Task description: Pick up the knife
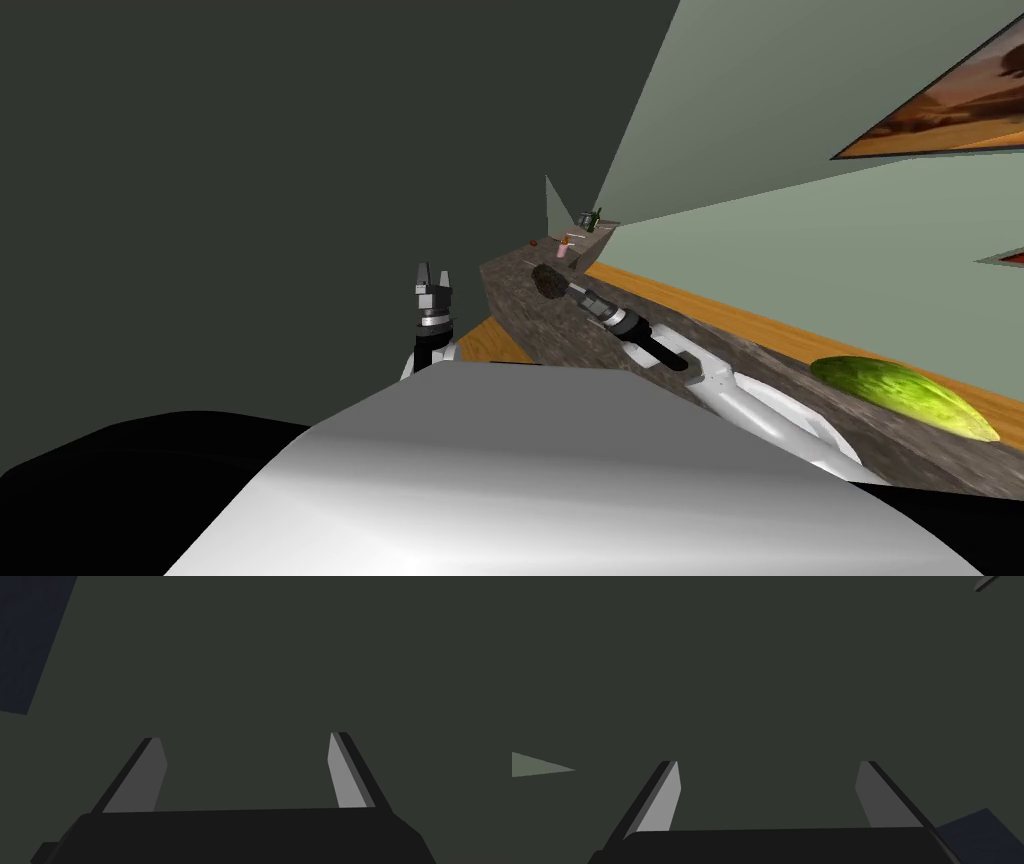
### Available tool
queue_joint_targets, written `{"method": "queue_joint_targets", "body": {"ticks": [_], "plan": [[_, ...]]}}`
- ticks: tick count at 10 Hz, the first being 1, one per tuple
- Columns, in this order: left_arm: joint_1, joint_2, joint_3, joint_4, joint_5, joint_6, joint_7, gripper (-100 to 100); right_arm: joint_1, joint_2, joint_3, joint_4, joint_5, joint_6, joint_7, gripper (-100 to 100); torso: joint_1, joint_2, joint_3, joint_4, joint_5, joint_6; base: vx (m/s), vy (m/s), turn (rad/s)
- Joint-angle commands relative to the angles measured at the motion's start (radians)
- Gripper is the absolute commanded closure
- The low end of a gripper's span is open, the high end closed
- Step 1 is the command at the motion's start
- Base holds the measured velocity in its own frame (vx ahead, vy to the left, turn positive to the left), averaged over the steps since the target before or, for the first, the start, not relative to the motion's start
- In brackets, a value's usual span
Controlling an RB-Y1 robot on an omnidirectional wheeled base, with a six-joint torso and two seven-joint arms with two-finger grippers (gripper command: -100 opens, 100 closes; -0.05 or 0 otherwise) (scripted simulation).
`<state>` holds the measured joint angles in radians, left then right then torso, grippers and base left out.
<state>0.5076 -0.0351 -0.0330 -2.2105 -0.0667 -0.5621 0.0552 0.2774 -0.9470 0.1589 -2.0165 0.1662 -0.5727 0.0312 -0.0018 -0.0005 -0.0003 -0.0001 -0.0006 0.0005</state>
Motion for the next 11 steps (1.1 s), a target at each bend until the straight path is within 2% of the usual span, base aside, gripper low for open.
{"method": "queue_joint_targets", "body": {"ticks": [1, 2, 3, 4, 5, 6, 7, 8, 9, 10, 11], "plan": [[0.000, 0.000, 0.000, 0.000, 0.000, 0.000, 0.000, 0, 0.009, -0.049, 0.015, 0.016, 0.013, -0.009, 0.004, -100, 0.000, 0.000, 0.000, 0.000, 0.000, 0.000, -0.010, -0.014, 0.092], [0.000, 0.000, 0.000, 0.000, 0.000, 0.000, 0.000, 0, 0.017, -0.081, 0.044, 0.051, 0.035, -0.021, 0.003, -100, 0.000, 0.000, 0.000, 0.000, 0.000, 0.001, 0.004, -0.007, 0.252], [0.000, 0.000, 0.000, 0.000, 0.000, 0.000, 0.000, 0, 0.017, -0.113, 0.044, 0.051, 0.035, -0.021, 0.003, -100, 0.001, -0.001, 0.000, 0.000, 0.000, 0.000, 0.000, -0.005, 0.079], [0.000, 0.000, 0.000, 0.000, 0.000, 0.000, 0.000, 0, 0.026, -0.145, 0.073, 0.088, 0.056, -0.032, 0.002, -100, 0.001, -0.001, 0.000, 0.000, 0.000, 0.001, 0.020, 0.009, 0.188], [0.000, 0.000, 0.000, 0.000, 0.000, 0.000, 0.000, 0, 0.026, -0.177, 0.073, 0.088, 0.056, -0.032, 0.002, -100, 0.002, -0.002, -0.001, 0.000, 0.000, 0.000, 0.002, -0.001, 0.049], [0.000, 0.000, 0.000, 0.000, 0.000, 0.000, 0.000, 0, 0.036, -0.208, 0.102, 0.124, 0.078, -0.043, 0.001, -100, 0.001, -0.001, -0.001, 0.000, 0.000, 0.001, 0.016, 0.003, 0.188], [0.000, 0.000, 0.000, 0.000, 0.000, 0.000, 0.000, 0, 0.036, -0.241, 0.102, 0.126, 0.078, -0.043, 0.001, -100, 0.001, -0.002, -0.001, 0.000, 0.000, 0.000, -0.002, -0.006, 0.058], [0.000, 0.000, 0.000, 0.000, 0.000, 0.000, 0.000, 0, 0.047, -0.275, 0.131, 0.164, 0.099, -0.054, 0.000, -100, 0.001, -0.001, -0.001, 0.000, 0.000, 0.001, 0.016, 0.000, 0.178], [0.000, 0.000, 0.000, 0.000, 0.000, 0.000, 0.000, 0, 0.047, -0.305, 0.131, 0.166, 0.099, -0.054, 0.000, -100, 0.001, -0.002, -0.001, 0.000, 0.000, 0.000, 0.011, -0.001, 0.118], [0.000, 0.000, 0.000, 0.000, 0.000, 0.000, 0.000, 0, 0.059, -0.346, 0.159, 0.201, 0.120, -0.065, -0.001, -100, 0.001, -0.002, -0.001, 0.000, 0.000, 0.000, 0.029, 0.006, 0.188], [0.000, 0.000, 0.000, 0.000, 0.000, 0.000, 0.000, 0, 0.059, -0.368, 0.159, 0.206, 0.120, -0.065, -0.001, -100, 0.002, -0.003, -0.001, -0.001, 0.000, 0.000, 0.021, 0.010, 0.070]]}}
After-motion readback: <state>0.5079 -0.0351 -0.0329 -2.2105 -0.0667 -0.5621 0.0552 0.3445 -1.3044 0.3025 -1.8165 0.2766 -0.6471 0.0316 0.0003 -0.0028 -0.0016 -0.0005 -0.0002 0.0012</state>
